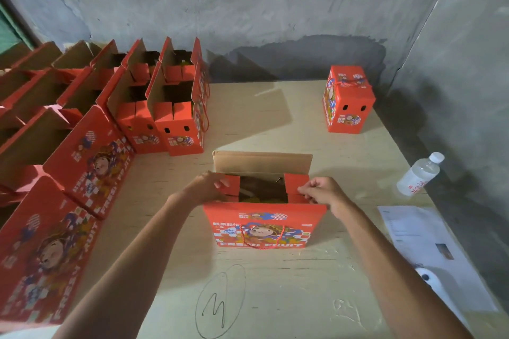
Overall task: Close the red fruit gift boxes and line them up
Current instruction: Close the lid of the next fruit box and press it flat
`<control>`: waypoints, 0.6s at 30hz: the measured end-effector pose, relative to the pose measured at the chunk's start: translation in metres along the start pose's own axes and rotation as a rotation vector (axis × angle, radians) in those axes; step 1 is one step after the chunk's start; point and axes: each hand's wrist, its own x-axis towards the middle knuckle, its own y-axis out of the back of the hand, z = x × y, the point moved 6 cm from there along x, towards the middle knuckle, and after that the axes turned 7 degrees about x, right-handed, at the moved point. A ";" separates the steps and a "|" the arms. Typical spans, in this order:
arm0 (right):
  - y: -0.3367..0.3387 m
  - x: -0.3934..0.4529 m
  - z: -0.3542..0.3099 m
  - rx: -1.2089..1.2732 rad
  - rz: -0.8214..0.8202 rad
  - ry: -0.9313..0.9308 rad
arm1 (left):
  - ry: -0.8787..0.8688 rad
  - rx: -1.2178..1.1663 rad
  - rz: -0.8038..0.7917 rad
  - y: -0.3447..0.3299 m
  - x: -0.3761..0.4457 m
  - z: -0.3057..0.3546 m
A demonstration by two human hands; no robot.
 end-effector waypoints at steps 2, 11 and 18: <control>-0.004 0.003 -0.002 -0.168 0.069 0.081 | -0.030 0.212 -0.006 -0.007 0.001 0.008; -0.011 -0.023 0.007 -0.287 0.292 0.424 | -0.142 -0.008 0.345 -0.038 -0.057 0.011; -0.024 -0.032 -0.007 -0.612 0.303 0.566 | 0.128 -0.279 0.489 -0.033 -0.055 -0.010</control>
